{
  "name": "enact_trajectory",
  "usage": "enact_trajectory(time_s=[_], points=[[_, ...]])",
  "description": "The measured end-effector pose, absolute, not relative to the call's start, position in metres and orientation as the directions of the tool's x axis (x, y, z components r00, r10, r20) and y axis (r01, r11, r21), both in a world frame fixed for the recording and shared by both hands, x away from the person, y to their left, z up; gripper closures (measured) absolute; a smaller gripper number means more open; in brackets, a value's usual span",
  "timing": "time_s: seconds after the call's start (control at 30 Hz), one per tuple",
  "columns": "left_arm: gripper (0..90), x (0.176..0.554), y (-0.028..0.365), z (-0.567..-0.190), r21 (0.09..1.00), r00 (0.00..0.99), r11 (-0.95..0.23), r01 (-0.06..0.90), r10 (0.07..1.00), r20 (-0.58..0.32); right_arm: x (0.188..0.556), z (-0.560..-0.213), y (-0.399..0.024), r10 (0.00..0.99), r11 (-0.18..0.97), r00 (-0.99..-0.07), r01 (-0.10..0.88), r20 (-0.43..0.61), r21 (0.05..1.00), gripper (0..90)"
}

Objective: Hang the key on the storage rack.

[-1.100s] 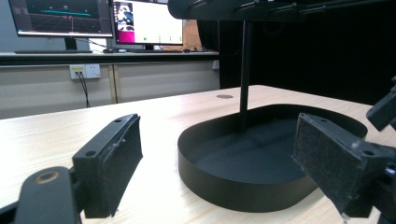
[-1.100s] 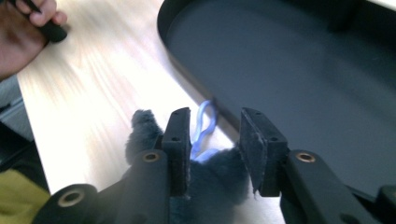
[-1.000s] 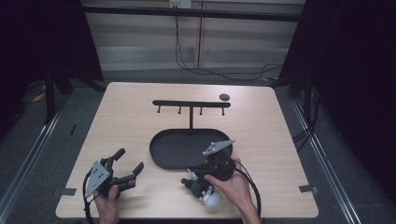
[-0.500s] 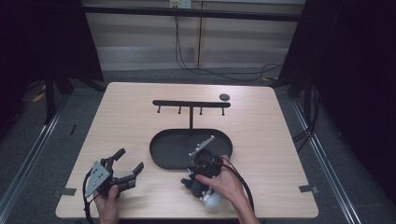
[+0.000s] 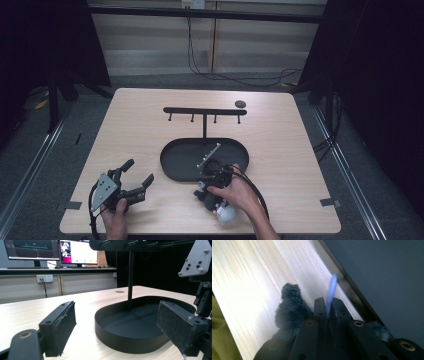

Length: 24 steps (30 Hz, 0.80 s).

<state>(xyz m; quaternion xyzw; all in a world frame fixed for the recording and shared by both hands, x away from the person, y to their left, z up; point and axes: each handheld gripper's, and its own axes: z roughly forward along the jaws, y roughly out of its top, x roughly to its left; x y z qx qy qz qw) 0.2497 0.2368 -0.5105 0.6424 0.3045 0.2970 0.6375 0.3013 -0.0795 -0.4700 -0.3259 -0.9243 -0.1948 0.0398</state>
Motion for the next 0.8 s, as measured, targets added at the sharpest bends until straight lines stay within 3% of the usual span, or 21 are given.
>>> enact_trajectory(time_s=[0.2,0.5,0.77,0.8], points=[[15.4,0.250,0.237,-0.511,1.000,0.638,-0.004,0.012,0.770,-0.005,0.303,-0.470,-0.072,0.562,0.747,-0.808,0.588,0.176,0.309,80.4],[15.4,0.250,0.237,-0.511,1.000,0.638,-0.002,0.013,0.770,-0.006,0.303,-0.470,-0.058,0.501,0.810,-0.849,0.528,0.169,0.253,86.8],[15.4,0.250,0.237,-0.511,1.000,0.638,-0.002,0.013,0.770,-0.006,0.306,-0.469,-0.052,0.483,0.833,-0.860,0.509,0.164,0.217,85.0],[15.4,0.250,0.237,-0.511,1.000,0.638,-0.002,0.013,0.770,-0.006,0.308,-0.468,-0.048,0.480,0.844,-0.861,0.506,0.171,0.180,85.1]])
